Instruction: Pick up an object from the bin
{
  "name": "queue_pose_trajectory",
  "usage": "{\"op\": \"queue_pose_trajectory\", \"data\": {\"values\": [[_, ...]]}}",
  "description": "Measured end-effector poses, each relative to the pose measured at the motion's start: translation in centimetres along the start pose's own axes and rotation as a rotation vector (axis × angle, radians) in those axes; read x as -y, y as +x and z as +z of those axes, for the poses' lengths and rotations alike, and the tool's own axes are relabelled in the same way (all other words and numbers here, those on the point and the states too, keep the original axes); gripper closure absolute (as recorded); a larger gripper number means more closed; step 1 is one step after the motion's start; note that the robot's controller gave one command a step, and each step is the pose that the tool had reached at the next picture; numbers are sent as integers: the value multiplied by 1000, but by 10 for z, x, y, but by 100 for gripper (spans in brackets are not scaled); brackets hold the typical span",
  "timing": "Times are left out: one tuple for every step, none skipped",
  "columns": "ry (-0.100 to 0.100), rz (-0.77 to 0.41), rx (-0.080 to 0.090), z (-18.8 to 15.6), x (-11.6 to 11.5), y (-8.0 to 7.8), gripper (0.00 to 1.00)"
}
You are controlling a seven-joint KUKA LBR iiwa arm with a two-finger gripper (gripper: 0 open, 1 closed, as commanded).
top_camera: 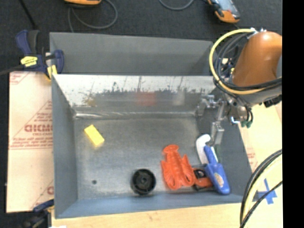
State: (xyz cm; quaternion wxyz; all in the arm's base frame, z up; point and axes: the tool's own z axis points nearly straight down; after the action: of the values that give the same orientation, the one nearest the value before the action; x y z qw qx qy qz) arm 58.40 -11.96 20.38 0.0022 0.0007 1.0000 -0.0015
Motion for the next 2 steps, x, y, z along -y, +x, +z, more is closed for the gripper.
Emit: {"op": "queue_pose_trajectory", "data": {"values": [[0, -31, 2, 70, -27, 45, 0], [-4, -39, -14, 60, -33, 112, 0]]}}
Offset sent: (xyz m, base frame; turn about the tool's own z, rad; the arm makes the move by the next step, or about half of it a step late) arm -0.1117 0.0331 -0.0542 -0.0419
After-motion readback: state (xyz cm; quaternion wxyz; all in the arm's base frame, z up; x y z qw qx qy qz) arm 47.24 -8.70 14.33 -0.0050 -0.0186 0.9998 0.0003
